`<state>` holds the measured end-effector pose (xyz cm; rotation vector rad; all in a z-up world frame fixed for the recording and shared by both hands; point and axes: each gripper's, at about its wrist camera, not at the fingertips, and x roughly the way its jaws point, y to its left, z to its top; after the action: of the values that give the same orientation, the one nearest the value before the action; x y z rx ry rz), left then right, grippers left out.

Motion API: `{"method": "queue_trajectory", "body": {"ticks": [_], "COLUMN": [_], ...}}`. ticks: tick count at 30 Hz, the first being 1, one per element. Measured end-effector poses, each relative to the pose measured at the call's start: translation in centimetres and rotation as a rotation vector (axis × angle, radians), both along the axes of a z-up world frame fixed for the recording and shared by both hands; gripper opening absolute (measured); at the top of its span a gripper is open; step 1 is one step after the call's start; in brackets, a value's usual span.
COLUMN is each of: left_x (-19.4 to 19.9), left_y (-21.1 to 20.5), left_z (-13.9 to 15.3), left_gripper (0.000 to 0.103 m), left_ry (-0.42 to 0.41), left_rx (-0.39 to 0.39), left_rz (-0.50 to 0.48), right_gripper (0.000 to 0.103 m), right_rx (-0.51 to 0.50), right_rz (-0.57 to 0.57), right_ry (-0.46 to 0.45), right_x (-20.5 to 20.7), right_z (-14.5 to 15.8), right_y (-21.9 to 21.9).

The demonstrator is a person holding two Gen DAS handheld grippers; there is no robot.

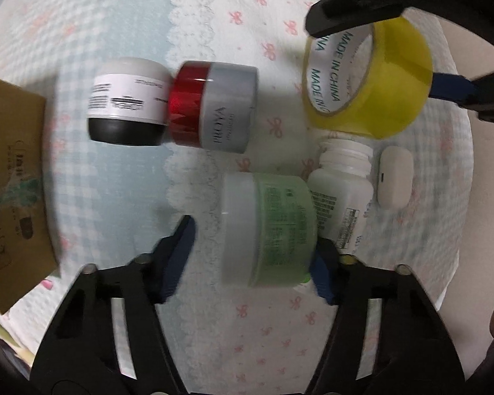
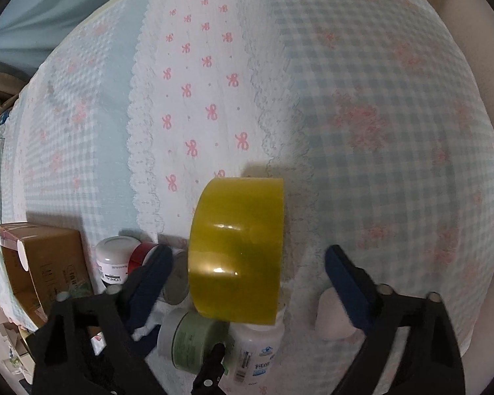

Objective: Organize rigid objects
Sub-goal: 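Grasp the green jar with the left tool while the right tool grasps the yellow tape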

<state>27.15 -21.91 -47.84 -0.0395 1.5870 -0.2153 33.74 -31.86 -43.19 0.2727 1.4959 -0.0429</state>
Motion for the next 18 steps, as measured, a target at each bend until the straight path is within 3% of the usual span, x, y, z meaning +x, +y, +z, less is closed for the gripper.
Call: {"method": "queue_trajectory", "body": {"ticks": [3,5,7,8,18], "left_x": [-0.2,-0.3,-0.3,-0.3,0.1], "left_y": [-0.9,-1.1,-1.0,-1.0,0.8], "left_z": [-0.4,-0.4,-0.4,-0.4,3.0], "left_gripper": [0.043,0.043,0.042,0.042,0.041], "left_ry": [0.0,-0.003,-0.004,-0.004,-0.057], "left_rx": [0.023,0.025,0.019,0.016,0.001], "left_rz": [-0.03,-0.03,-0.02,-0.015,0.001], "right_gripper": [0.07,0.059,0.041,0.038,0.038], "right_rx": [0.003,-0.006,0.005,0.01,0.011], "right_rz": [-0.004,-0.003,0.002,0.002,-0.016], "right_ry": [0.014,0.018,0.025,0.026,-0.012], "right_x": [0.0,0.0,-0.1,-0.1,-0.9], "right_z": [-0.6,-0.8,-1.0,-1.0,1.0], "right_y": [0.0,0.0,-0.1,-0.1,-0.8]}}
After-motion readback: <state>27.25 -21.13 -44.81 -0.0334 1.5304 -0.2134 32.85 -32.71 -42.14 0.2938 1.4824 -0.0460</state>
